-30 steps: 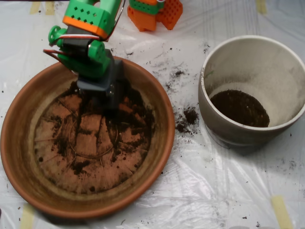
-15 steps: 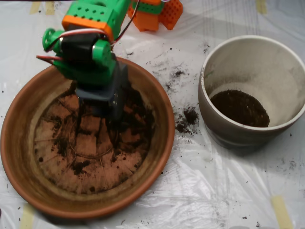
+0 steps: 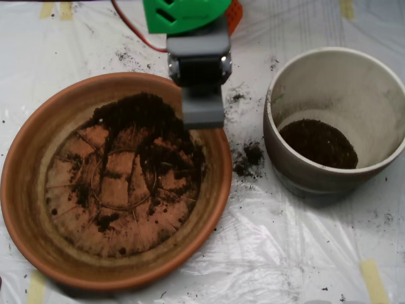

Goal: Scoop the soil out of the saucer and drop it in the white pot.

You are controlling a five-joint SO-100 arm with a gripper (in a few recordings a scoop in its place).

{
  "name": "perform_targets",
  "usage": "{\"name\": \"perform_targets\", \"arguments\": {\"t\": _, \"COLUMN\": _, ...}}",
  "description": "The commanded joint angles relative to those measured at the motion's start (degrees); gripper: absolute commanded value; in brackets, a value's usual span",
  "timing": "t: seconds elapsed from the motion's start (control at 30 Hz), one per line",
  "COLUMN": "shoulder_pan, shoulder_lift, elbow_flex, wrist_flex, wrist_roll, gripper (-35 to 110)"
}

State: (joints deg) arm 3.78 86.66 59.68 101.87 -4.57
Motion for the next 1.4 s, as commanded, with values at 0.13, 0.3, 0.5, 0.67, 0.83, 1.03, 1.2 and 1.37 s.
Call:
{"name": "perform_targets", "arguments": {"t": 0.13, "shoulder_pan": -12.4, "shoulder_lift": 7.8, "elbow_flex": -9.1, "wrist_flex": 0.4, "wrist_roll": -4.3, "gripper": -1}}
{"name": "perform_targets", "arguments": {"t": 0.3, "shoulder_pan": -21.6, "shoulder_lift": 1.4, "elbow_flex": -19.6, "wrist_flex": 1.5, "wrist_roll": -7.1, "gripper": -1}}
{"name": "perform_targets", "arguments": {"t": 0.5, "shoulder_pan": -29.1, "shoulder_lift": -6.9, "elbow_flex": -23.6, "wrist_flex": 1.5, "wrist_roll": -9.2, "gripper": 1}}
{"name": "perform_targets", "arguments": {"t": 0.67, "shoulder_pan": -30.1, "shoulder_lift": -6.5, "elbow_flex": -20.3, "wrist_flex": 1.5, "wrist_roll": -9.3, "gripper": 37}}
{"name": "perform_targets", "arguments": {"t": 0.83, "shoulder_pan": -29.9, "shoulder_lift": -1.5, "elbow_flex": -16.0, "wrist_flex": 1.1, "wrist_roll": -9.1, "gripper": 39}}
{"name": "perform_targets", "arguments": {"t": 1.03, "shoulder_pan": -27.9, "shoulder_lift": 9.0, "elbow_flex": -3.8, "wrist_flex": -4.2, "wrist_roll": -9.3, "gripper": 36}}
{"name": "perform_targets", "arguments": {"t": 1.2, "shoulder_pan": -26.5, "shoulder_lift": 21.7, "elbow_flex": 12.0, "wrist_flex": -11.5, "wrist_roll": -8.9, "gripper": 36}}
{"name": "perform_targets", "arguments": {"t": 1.37, "shoulder_pan": -24.9, "shoulder_lift": 32.0, "elbow_flex": 24.3, "wrist_flex": -18.1, "wrist_roll": -6.4, "gripper": 36}}
